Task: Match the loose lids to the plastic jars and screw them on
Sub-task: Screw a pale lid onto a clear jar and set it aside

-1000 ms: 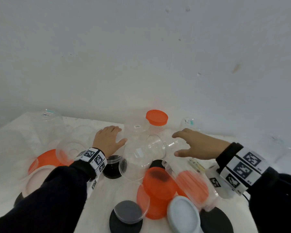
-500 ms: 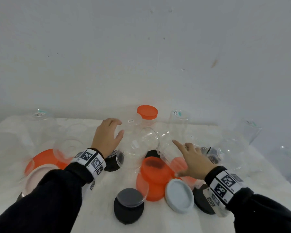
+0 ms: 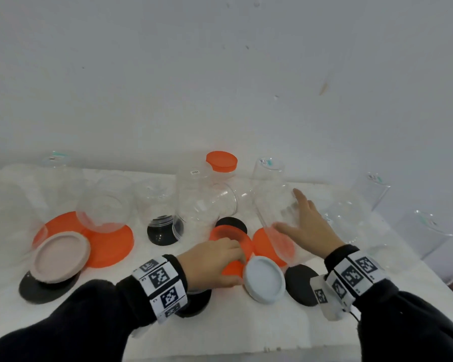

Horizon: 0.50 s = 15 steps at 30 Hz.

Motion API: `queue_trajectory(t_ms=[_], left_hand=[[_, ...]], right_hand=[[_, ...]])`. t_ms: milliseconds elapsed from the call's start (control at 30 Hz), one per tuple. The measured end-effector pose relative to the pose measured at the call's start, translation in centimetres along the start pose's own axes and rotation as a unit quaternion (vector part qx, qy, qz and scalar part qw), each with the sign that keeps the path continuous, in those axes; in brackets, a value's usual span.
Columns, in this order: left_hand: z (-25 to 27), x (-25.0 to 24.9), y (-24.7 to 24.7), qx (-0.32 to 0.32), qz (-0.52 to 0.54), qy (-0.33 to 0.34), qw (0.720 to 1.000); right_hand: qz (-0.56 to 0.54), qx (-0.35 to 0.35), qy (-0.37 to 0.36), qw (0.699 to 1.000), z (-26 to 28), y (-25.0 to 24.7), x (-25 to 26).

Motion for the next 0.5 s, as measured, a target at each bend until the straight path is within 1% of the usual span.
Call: queue_trajectory(t_ms=[133, 300, 400, 500], left_hand=[[-1.8, -0.9, 1.8, 0.055, -0.068, 0.023, 0.996], [-4.3, -1.3, 3.1, 0.073, -0.108, 0.028, 0.991], [-5.5, -1.7, 3.8, 0.086, -0.122, 0.016, 0.989], [-6.4, -2.2, 4.2, 0.117, -0.139, -0.009, 0.983]], right_hand=[[-0.099, 0.019, 0.006, 0.995, 0.2, -1.1, -1.8], [-0.164, 0.053, 0.031, 0.985, -0.1, -2.2, -3.7], [-0.195, 0.073, 0.035, 0.977, -0.2, -2.3, -4.7], [-0.233, 0.081, 0.026, 0.969, -0.3, -2.4, -5.3]])
Point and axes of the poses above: each hand's wrist, its own z-axis away from the middle knuckle, its own y-axis out of the palm, x = y × z, the point moved 2 cm from there along -z, towards the middle knuckle, and after that the axes turned 14 degrees about y, right-handed, at the moved point
